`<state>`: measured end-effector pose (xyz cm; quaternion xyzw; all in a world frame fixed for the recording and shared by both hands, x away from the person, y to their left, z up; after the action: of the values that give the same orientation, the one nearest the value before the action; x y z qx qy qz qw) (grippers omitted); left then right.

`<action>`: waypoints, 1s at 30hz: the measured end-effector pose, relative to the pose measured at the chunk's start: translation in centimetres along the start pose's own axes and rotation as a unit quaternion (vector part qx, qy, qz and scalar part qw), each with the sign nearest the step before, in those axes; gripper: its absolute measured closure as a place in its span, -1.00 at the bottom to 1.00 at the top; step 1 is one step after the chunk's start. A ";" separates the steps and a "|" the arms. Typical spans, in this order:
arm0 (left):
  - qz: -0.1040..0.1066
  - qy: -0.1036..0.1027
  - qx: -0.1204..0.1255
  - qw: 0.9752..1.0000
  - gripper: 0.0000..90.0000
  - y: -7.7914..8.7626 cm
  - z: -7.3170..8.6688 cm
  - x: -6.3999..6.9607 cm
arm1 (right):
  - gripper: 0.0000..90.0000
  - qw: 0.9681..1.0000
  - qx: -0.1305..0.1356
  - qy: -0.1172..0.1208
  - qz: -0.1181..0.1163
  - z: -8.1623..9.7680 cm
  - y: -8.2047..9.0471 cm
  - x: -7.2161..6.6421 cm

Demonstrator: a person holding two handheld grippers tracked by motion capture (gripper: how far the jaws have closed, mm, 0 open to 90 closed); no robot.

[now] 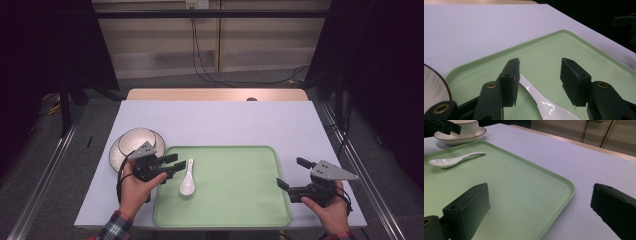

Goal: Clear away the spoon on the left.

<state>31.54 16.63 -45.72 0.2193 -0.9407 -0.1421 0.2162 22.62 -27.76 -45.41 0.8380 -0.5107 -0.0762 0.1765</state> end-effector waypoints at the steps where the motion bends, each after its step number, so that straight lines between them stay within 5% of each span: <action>1: 0.001 -0.001 0.001 1.000 0.07 0.0 0.0 0.0 | -0.96 1.000 0.000 0.000 0.000 0.0 0.0 0.0; 30: 0.014 -0.016 0.021 1.000 -0.28 2.1 -0.6 0.3 | -0.96 1.000 -0.003 -0.002 0.002 0.0 0.0 0.0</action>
<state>30.86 18.19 -44.33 0.2087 -0.9497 -0.1225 0.1988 22.60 -27.76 -45.45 0.8361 -0.5128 -0.0789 0.1779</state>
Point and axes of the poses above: each handheld gripper's, and its own axes: y roughly backward along the jaws, z roughly out of its underside, x roughly to its right, the point moved 2 cm from there along -y, roughly forward along the jaws, and after that the axes turned 8 degrees about z, right-handed, at the moved point
